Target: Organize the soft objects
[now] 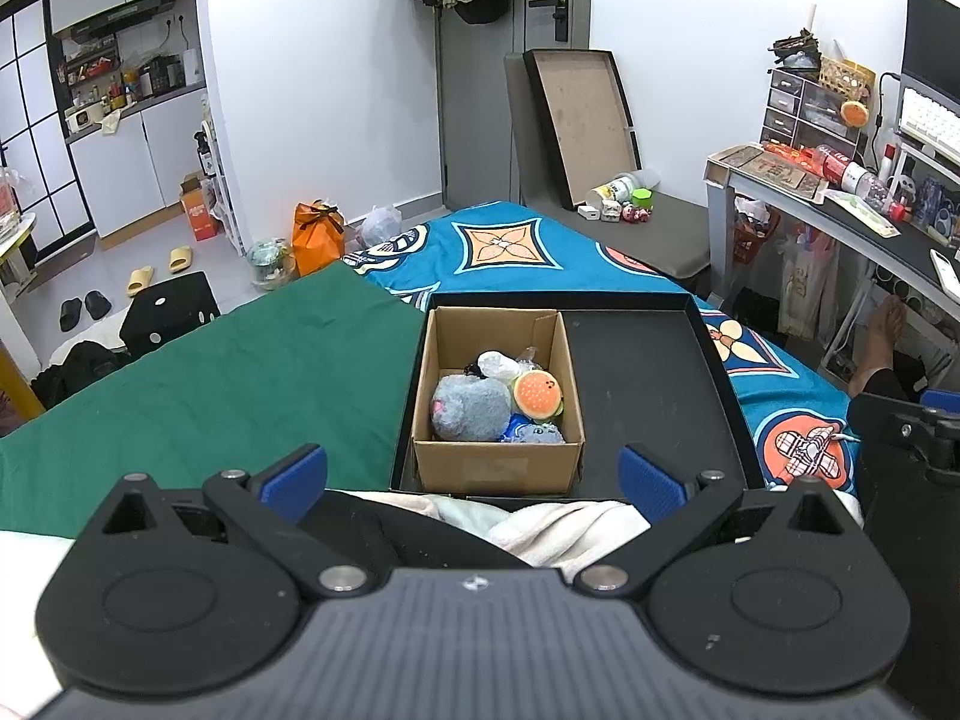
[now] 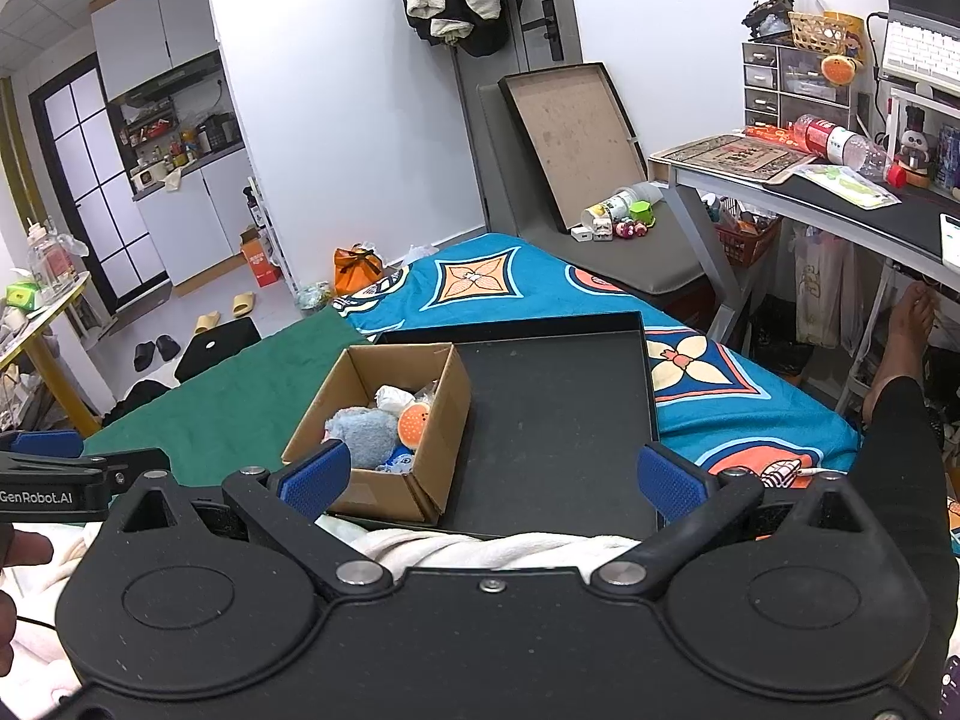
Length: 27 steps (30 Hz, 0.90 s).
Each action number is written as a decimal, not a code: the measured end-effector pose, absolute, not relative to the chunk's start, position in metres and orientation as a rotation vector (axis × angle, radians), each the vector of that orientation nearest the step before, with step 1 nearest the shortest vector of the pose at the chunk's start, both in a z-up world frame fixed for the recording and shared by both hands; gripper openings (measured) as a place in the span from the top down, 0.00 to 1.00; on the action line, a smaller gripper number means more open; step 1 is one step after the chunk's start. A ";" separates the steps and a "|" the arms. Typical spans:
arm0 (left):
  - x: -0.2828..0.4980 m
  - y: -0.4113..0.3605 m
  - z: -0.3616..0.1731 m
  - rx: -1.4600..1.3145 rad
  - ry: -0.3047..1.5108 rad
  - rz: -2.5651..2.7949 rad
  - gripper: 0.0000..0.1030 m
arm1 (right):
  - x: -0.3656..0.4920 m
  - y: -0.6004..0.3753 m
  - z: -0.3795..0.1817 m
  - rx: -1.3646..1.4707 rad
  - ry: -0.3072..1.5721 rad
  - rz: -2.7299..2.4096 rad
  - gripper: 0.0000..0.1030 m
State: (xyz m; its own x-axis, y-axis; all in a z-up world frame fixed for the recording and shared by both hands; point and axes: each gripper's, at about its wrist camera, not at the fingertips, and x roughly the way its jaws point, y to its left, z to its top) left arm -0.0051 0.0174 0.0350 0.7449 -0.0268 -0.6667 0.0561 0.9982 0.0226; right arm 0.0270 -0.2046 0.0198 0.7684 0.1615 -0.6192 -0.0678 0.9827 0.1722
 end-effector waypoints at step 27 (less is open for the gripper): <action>-0.003 0.017 0.030 0.054 0.732 -0.033 0.01 | 0.028 -0.206 0.017 0.142 0.691 0.120 0.00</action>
